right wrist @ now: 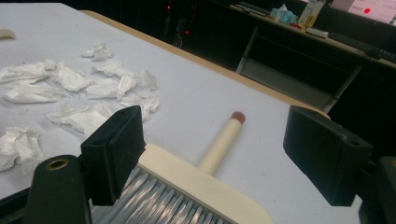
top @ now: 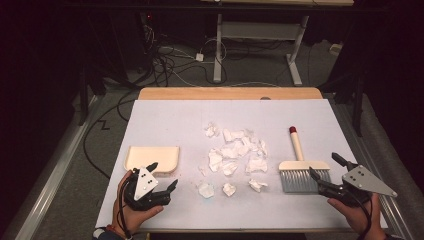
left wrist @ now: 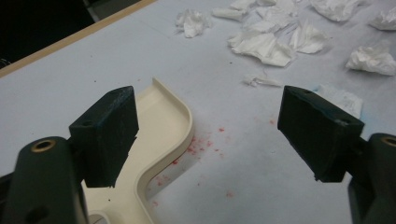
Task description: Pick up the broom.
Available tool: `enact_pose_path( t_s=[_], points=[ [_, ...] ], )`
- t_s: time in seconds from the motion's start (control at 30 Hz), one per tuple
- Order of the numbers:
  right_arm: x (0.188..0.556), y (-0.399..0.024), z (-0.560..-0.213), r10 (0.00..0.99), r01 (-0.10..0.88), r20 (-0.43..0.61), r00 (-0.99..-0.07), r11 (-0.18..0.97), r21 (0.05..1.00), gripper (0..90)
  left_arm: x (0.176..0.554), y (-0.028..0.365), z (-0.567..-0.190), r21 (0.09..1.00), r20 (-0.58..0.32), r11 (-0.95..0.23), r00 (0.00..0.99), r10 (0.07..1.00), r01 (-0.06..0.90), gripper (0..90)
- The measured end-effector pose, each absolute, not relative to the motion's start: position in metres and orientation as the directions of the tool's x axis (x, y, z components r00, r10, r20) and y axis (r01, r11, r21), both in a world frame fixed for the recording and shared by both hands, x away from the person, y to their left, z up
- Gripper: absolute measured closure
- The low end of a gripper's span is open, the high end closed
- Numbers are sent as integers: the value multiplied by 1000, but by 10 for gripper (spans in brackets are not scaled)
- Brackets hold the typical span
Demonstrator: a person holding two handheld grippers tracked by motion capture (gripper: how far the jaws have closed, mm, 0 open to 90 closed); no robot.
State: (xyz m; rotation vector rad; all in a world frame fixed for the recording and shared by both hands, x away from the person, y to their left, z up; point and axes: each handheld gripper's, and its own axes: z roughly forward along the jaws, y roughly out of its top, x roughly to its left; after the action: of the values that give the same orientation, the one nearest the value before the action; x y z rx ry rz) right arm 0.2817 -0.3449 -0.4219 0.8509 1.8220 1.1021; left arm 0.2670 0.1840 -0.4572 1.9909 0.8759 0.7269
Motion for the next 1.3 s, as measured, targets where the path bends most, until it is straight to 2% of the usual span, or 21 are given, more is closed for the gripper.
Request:
enact_pose_path(
  t_s=[0.4, 0.73, 0.8, 0.93, 1.1, 1.2, 1.3],
  points=[
    [285, -344, -425, 846, 192, -281, -452, 400, 896, 207, 267, 176, -463, 833, 199, -469, 631, 750, 295, 196],
    [308, -339, -426, 833, 282, -298, -466, 459, 843, 211, 265, 177, -466, 818, 178, -468, 625, 760, 336, 196],
    [323, -338, -421, 828, 343, -264, -494, 465, 816, 229, 264, 176, -466, 815, 181, -473, 627, 758, 336, 196],
    [338, -335, -417, 844, 403, -224, -488, 445, 800, 248, 265, 174, -468, 807, 177, -482, 638, 749, 342, 196],
    [378, -331, -420, 873, 550, -171, -457, 428, 717, 275, 267, 170, -470, 795, 181, -499, 652, 737, 344, 197],
    [398, -329, -424, 896, 605, -169, -411, 406, 685, 299, 269, 170, -470, 792, 196, -511, 654, 731, 335, 197],
    [412, -325, -433, 905, 667, -127, -406, 389, 635, 310, 269, 170, -470, 790, 194, -512, 654, 731, 338, 197]
  ],
)
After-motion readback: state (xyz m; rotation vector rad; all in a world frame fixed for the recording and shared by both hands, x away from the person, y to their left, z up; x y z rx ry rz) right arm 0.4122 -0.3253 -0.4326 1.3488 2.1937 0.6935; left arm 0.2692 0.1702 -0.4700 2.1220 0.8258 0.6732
